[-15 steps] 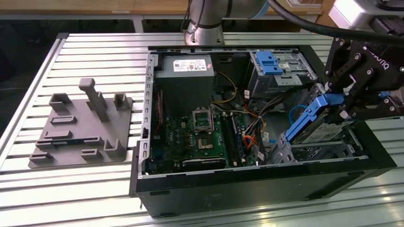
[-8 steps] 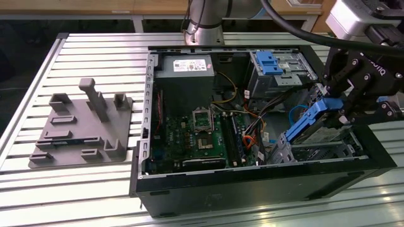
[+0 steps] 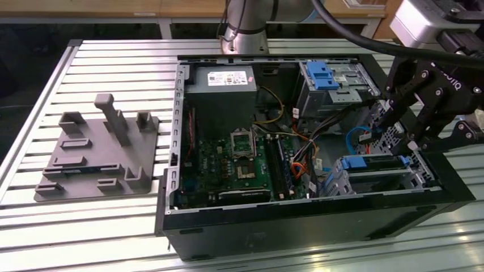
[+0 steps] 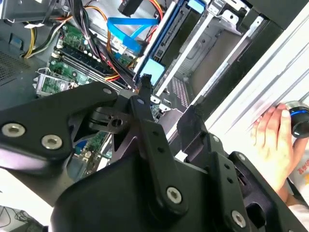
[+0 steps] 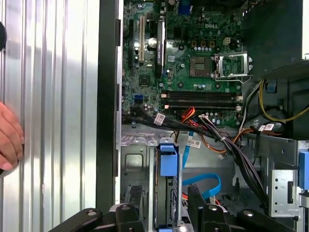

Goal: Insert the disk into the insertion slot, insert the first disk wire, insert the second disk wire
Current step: 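Insert the disk into the insertion slot, then insert the first disk wire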

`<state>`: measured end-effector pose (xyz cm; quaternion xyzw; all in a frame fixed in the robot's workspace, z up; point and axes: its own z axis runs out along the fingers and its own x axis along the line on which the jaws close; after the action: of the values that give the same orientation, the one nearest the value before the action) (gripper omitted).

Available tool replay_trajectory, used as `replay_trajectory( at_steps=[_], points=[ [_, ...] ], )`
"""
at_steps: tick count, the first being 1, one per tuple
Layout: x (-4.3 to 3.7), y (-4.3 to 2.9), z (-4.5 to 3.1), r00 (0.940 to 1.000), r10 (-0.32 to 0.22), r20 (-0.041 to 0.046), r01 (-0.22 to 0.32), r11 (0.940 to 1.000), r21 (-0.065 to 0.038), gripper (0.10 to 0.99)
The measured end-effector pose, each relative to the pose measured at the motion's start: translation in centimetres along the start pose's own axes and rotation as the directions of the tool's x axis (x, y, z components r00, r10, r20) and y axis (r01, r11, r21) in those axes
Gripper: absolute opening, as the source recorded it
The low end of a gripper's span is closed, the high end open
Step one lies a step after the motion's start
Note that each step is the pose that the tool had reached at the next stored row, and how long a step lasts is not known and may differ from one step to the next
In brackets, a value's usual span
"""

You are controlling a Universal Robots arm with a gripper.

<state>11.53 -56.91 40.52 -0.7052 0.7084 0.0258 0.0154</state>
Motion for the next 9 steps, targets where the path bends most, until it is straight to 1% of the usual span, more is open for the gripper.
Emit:
replay_trajectory(
  at_steps=[9],
  points=[
    [0.0, 0.0, 0.03, 1.0, 0.0, 0.0, 0.0, 1.0, 0.0, 0.498]
  ],
)
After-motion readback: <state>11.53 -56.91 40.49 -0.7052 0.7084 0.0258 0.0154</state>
